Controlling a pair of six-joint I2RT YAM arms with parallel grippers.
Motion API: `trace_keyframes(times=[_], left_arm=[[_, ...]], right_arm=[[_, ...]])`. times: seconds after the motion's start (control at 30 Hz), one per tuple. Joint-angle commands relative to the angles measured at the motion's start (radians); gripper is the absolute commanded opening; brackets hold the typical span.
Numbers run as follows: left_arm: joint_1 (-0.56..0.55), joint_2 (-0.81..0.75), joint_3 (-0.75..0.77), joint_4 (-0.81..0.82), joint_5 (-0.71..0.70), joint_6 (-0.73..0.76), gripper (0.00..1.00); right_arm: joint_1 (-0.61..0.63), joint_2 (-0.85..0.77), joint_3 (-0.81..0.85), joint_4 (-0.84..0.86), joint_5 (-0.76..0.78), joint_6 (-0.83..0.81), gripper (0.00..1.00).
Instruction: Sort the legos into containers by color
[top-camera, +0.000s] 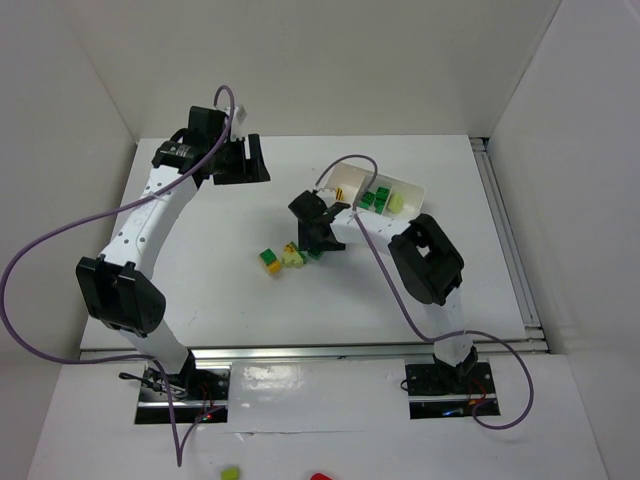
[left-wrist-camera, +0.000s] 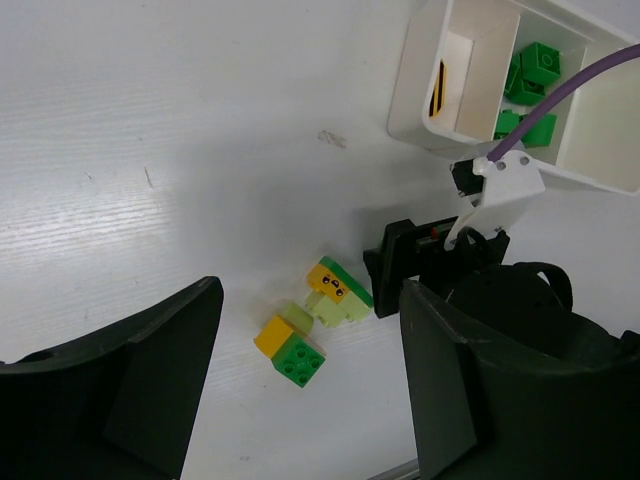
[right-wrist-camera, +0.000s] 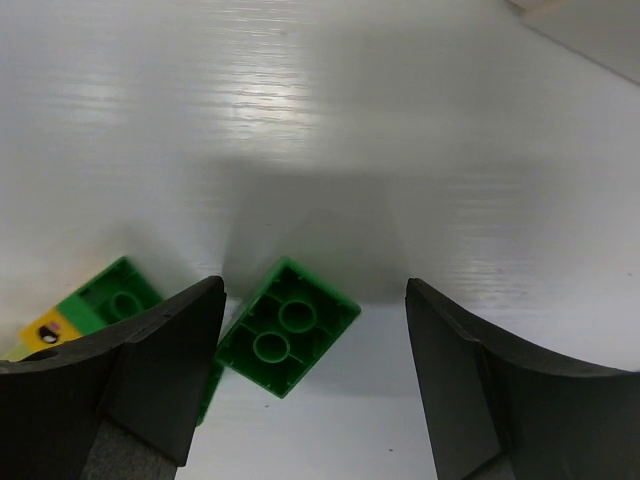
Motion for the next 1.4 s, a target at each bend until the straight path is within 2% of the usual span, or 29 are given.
trace_keyframes(times=[0.0, 0.13, 0.23, 0.37, 0.4, 0.53, 0.6, 0.73, 0.87, 0.93, 1.03, 1.23, 1.27, 1.37], left_arm=[[0.005, 0.004, -0.008, 0.013, 0.022, 0.027, 0.81], [0.005, 0.004, -0.008, 0.013, 0.022, 0.027, 0.81], [0.005, 0.004, -0.008, 0.022, 0.031, 0.027, 0.81], [0.005, 0.004, -0.008, 0.022, 0.04, 0.027, 0.81], [0.005, 0.004, -0.008, 0.022, 0.04, 0.027, 0.81], [0.005, 0.004, -0.008, 0.022, 0.04, 0.027, 0.81], [0.005, 0.004, -0.008, 0.022, 0.04, 0.027, 0.81], [0.005, 0.004, -0.017, 0.022, 0.059, 0.018, 0.81], [-0.059, 0.027, -0.027, -0.042, -0.048, -0.02, 0.81], [-0.077, 0.036, -0.053, -0.054, -0.059, -0.04, 0.8], [-0.111, 0.018, -0.11, -0.067, -0.101, -0.097, 0.8], [-0.131, -0.004, -0.199, -0.129, -0.182, -0.237, 0.8], [-0.131, -0.004, -0.208, -0.13, -0.193, -0.246, 0.8], [-0.131, -0.004, -0.23, -0.142, -0.193, -0.26, 0.81]], right_arm=[[0.003, -0.023, -0.001, -0.06, 0.095, 0.054, 0.79], [0.003, -0.061, -0.06, -0.06, 0.091, 0.063, 0.79], [0.003, -0.086, -0.09, -0.05, 0.059, 0.063, 0.73], [0.003, -0.095, -0.1, -0.009, 0.045, 0.063, 0.53], [0.003, -0.095, -0.1, -0.009, 0.045, 0.054, 0.4], [0.003, -0.133, -0.032, -0.044, 0.098, 0.007, 0.27], [0.003, -0.176, 0.003, -0.053, 0.127, -0.03, 0.27], [-0.096, -0.25, 0.032, -0.054, 0.158, -0.084, 0.27], [-0.196, -0.285, 0.067, -0.035, 0.17, -0.15, 0.27], [-0.233, -0.285, 0.09, -0.035, 0.17, -0.168, 0.27], [-0.323, -0.244, 0.123, -0.035, 0.17, -0.177, 0.27], [-0.4, -0.132, 0.181, 0.019, 0.107, -0.208, 0.28], [-0.4, -0.112, 0.213, 0.019, 0.095, -0.22, 0.29], [-0.41, -0.055, 0.251, 0.019, 0.083, -0.24, 0.45]])
